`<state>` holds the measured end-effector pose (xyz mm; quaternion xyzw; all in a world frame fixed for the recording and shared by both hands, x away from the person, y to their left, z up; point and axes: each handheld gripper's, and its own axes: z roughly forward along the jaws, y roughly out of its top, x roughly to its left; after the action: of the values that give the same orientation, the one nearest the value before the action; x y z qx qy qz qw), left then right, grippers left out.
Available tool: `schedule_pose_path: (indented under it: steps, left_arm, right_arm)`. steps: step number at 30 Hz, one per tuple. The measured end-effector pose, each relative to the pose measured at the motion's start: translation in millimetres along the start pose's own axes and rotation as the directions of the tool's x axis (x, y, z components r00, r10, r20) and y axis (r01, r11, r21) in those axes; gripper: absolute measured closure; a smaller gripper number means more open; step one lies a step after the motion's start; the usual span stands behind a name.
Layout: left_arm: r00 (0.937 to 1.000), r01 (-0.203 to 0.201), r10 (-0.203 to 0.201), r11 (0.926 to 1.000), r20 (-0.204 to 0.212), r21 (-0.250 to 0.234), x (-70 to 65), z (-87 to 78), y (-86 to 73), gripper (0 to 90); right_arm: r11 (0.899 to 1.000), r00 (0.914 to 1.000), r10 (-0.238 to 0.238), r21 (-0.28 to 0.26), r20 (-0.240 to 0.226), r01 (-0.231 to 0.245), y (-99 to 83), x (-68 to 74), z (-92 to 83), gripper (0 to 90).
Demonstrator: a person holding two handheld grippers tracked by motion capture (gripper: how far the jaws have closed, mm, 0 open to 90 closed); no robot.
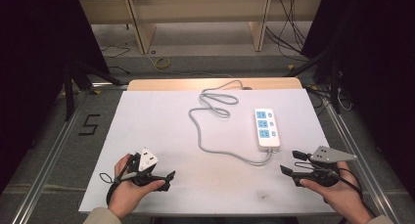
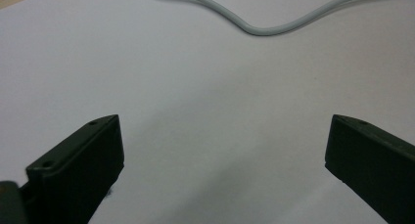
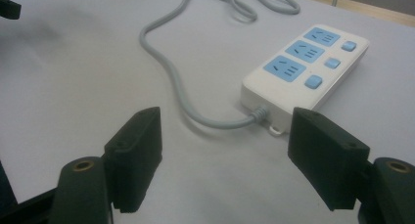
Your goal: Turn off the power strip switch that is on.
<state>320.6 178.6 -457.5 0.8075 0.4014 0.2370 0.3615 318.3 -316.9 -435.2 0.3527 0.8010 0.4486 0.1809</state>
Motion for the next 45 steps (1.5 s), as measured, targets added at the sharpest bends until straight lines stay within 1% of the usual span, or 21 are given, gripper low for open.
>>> schedule_pose_path:
  steps: [2,6,7,9,12,16,18,21,23,28,32,36,45]
  left_arm:
    - [1.0000,-0.001,0.001,1.0000,0.002,0.008,0.1,0.6,-0.3,0.5]
    - [1.0000,-0.005,0.005,1.0000,0.001,0.008,0.0,0.5,-0.4,0.5]
    - [1.0000,-0.001,0.001,1.0000,0.000,0.004,0.2,0.8,-0.3,0.5]
    - [1.0000,-0.002,0.002,1.0000,-0.001,0.005,0.7,0.9,-0.3,0.5]
    - [1.0000,-0.003,0.003,0.9999,-0.001,0.010,1.3,1.8,-0.3,0.6]
    - [1.0000,-0.003,0.003,1.0000,-0.003,0.009,1.2,1.7,0.0,0.9]
    - [1.0000,-0.001,0.001,0.9999,-0.002,0.012,1.1,1.8,-0.2,1.1]
    - [0.9999,0.012,-0.012,0.9999,0.003,0.008,1.2,2.2,0.0,1.4]
    - [0.9999,0.013,-0.013,0.9999,0.004,0.008,1.0,2.1,0.1,1.6]
    - [1.0000,0.006,-0.006,1.0000,0.006,0.008,-0.1,3.3,0.8,1.7]
    - [1.0000,0.001,-0.001,0.9999,0.002,0.011,0.3,3.5,1.1,1.8]
    - [0.9999,0.011,-0.011,0.9999,0.004,0.005,0.4,4.1,1.2,1.9]
    - [0.9999,0.010,-0.010,0.9999,0.005,0.005,0.0,4.6,2.2,2.6]
  right_arm:
    - [1.000,1.0000,-0.001,-0.002,0.005,0.001,0.3,-0.3,-0.6,30.3]
    - [1.000,0.9999,-0.005,-0.007,0.012,0.005,1.1,-0.2,-1.3,33.3]
    - [1.000,0.9998,-0.009,-0.006,0.016,0.009,2.0,-0.1,-1.1,36.2]
    - [1.000,0.9997,-0.016,0.000,0.020,0.016,3.0,0.1,-0.7,39.0]
    - [1.000,0.9990,-0.028,0.007,0.034,0.028,4.4,-0.3,-0.1,46.0]
    - [0.999,0.9983,-0.032,0.009,0.048,0.032,7.2,-1.2,0.5,55.8]
    - [0.999,0.9977,-0.044,0.015,0.052,0.043,7.8,-1.5,1.5,62.2]
    - [0.999,0.9962,-0.052,0.009,0.070,0.052,10.4,-2.1,1.4,71.6]
    - [0.999,0.9950,-0.053,-0.002,0.085,0.053,12.3,-3.6,1.6,77.4]
    - [0.999,0.9928,-0.048,-0.002,0.109,0.049,16.4,-8.9,5.6,88.8]
    - [0.999,0.9921,-0.053,0.011,0.114,0.052,20.0,-10.9,10.1,90.0]
    - [0.998,0.9906,-0.062,0.025,0.122,0.060,21.9,-12.5,13.2,90.0]
    - [0.999,0.9888,-0.046,0.027,0.142,0.043,27.5,-19.3,19.5,90.0]
